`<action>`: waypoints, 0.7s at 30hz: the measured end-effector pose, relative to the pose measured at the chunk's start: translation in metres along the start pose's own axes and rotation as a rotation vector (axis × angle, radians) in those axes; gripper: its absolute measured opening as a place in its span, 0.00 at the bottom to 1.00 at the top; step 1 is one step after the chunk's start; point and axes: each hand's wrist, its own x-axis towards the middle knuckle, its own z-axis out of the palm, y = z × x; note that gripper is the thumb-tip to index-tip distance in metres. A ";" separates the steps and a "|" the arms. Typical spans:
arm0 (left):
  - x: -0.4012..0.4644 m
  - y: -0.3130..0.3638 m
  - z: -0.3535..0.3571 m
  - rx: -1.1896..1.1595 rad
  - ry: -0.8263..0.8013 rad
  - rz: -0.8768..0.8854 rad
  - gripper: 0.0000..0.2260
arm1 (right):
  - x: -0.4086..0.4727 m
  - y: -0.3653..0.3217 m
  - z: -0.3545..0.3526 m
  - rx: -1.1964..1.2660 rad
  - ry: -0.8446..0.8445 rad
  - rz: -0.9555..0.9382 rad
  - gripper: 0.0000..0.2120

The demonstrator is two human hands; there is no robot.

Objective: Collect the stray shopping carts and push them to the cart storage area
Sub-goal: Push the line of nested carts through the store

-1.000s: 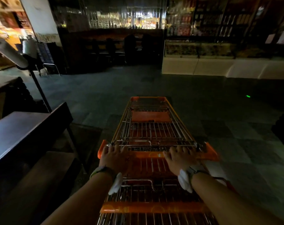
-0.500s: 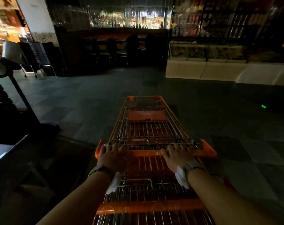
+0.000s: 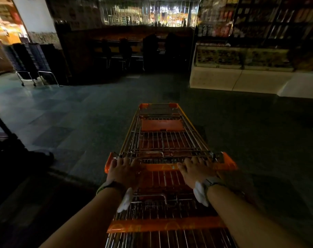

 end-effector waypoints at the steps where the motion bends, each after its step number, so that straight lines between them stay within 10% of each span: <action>1: 0.007 -0.003 -0.004 -0.013 -0.001 -0.009 0.29 | 0.007 -0.002 -0.004 0.010 0.008 0.007 0.27; 21: 0.537 -0.047 -0.097 -0.012 -0.031 -0.105 0.29 | 0.557 0.021 -0.165 -0.009 0.010 -0.091 0.27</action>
